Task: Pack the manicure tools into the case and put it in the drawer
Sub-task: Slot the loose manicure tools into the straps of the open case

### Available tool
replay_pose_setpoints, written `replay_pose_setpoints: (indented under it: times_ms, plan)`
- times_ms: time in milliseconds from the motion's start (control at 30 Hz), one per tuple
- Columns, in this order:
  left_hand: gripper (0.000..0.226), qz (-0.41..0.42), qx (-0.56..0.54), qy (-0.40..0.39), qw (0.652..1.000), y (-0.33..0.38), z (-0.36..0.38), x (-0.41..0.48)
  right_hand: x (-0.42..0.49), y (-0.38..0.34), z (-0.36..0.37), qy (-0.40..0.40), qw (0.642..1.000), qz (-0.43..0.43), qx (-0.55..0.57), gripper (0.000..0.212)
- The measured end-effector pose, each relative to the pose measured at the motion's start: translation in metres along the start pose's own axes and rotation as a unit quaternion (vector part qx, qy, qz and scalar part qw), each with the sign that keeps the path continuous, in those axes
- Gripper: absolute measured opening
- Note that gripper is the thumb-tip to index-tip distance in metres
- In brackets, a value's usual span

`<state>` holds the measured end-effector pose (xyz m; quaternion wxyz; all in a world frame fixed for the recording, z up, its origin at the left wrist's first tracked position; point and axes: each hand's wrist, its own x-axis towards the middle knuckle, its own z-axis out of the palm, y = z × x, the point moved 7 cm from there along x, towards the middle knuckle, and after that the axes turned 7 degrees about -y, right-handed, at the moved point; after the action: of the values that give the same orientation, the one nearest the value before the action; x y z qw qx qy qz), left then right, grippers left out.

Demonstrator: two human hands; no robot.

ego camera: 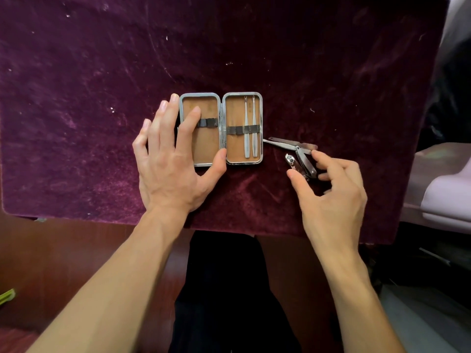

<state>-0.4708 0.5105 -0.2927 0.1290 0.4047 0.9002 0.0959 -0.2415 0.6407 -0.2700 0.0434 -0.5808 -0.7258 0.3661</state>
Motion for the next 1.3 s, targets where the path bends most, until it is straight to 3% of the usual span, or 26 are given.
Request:
replay_pose_setpoints:
  times_ms: [167,433,733,867,1300]
  plan:
    - [0.072,0.000,0.001,-0.001,1.000,0.001,0.000,-0.001,0.000,0.002,-0.002,-0.005,1.000,-0.026,0.015,0.048]
    - [0.072,0.003,0.002,0.007,1.000,0.001,0.001,-0.001,0.001,0.015,-0.016,-0.028,0.997,-0.068,-0.036,0.025]
    - [0.071,0.006,0.004,0.009,1.000,0.000,0.002,-0.001,0.033,-0.008,-0.026,-0.018,0.994,-0.106,-0.028,0.032]
    - [0.072,0.006,0.002,0.007,1.000,0.000,0.002,-0.001,0.047,-0.016,-0.012,-0.056,0.991,-0.115,-0.051,0.036]
    - [0.072,0.006,0.002,0.007,1.000,0.000,0.001,-0.002,0.045,-0.019,-0.013,-0.073,0.982,-0.137,-0.109,0.011]
